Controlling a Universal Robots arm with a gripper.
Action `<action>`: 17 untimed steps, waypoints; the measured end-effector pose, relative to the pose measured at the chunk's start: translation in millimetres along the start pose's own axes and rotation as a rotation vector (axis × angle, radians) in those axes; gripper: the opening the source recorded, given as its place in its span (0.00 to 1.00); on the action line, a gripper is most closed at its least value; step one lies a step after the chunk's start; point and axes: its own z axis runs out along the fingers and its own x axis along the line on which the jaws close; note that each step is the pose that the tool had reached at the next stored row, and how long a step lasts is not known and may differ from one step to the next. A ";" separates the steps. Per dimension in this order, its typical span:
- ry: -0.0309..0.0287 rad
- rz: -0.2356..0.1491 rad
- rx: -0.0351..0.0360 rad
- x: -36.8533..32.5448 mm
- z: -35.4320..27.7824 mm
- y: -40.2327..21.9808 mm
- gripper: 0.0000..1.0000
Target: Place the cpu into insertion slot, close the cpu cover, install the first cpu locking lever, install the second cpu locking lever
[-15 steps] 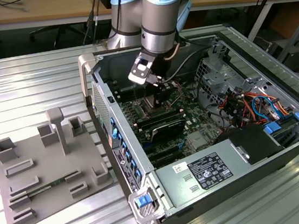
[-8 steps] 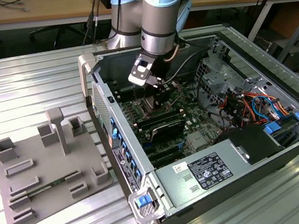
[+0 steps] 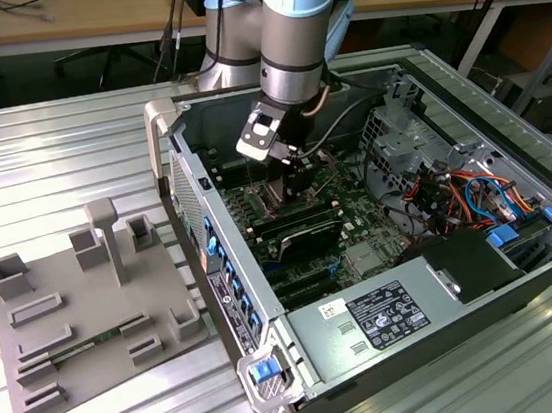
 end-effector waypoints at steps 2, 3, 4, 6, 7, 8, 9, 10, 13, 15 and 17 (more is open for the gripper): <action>-0.0002 0.000 0.0000 0.1 0.5 0.0 0.55; -0.0002 0.001 0.0000 0.1 0.7 0.0 0.55; -0.0002 0.001 0.0000 0.1 1.0 0.0 0.55; -0.0002 0.001 0.0000 0.1 1.3 0.0 0.55; -0.0002 0.001 0.0001 0.1 1.5 0.0 0.55; -0.0001 0.001 0.0000 0.2 1.8 0.0 0.55; -0.0002 0.002 0.0001 0.2 1.9 -0.1 0.55; -0.0002 0.002 0.0001 0.2 2.1 -0.1 0.55; -0.0006 0.003 0.0003 0.3 2.9 -0.1 0.55; -0.0014 0.007 0.0005 0.3 3.7 -0.1 0.55; -0.0023 0.012 0.0009 0.4 4.2 -0.1 0.55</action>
